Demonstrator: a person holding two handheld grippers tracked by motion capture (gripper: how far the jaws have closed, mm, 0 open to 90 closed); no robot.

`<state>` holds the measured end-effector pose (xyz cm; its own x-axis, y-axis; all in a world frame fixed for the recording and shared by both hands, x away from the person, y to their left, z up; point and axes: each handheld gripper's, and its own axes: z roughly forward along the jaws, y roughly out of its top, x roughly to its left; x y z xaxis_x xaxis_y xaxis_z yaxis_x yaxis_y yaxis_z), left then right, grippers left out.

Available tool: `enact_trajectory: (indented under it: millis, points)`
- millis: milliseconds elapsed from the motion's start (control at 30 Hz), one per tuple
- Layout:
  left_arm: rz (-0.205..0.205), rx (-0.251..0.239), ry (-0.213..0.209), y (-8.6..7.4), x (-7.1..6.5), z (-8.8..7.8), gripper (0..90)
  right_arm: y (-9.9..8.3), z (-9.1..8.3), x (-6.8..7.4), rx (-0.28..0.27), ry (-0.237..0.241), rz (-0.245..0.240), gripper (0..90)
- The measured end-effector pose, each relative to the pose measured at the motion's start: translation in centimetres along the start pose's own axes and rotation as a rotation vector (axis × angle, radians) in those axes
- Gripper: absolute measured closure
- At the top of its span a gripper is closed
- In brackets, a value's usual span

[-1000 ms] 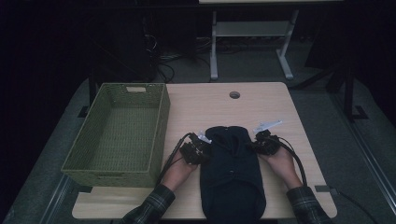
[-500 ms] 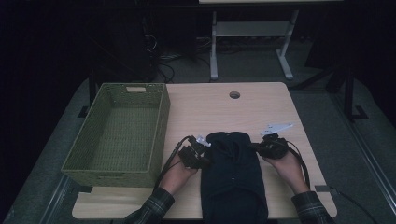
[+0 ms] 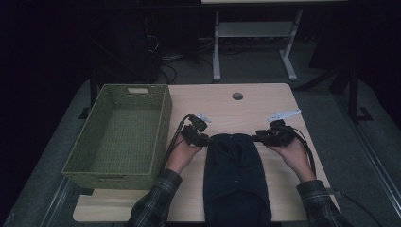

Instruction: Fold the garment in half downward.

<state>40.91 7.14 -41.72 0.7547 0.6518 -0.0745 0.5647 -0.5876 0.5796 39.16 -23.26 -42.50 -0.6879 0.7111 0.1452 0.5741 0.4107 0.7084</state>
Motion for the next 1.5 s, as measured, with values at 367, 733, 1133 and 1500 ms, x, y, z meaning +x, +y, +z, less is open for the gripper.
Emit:
enact_trajectory:
  millis: [367,733,1133,1500]
  points:
    - [0.015,0.043,-0.009,0.8,1.5,2.9,57.5,-0.6,3.6,-2.2,0.051,0.02,0.062,62.8]
    - [-0.017,0.035,-0.11,-0.3,2.2,4.1,66.8,-0.9,4.9,-2.4,0.073,0.082,0.072,68.3]
    - [-0.048,0.044,-0.129,-0.3,2.1,3.9,80.2,-0.6,5.0,-1.3,0.099,0.06,0.028,81.7]
    - [-0.027,0.004,-0.088,0.8,2.3,1.6,81.7,1.0,3.8,-0.5,0.098,-0.005,-0.011,82.7]
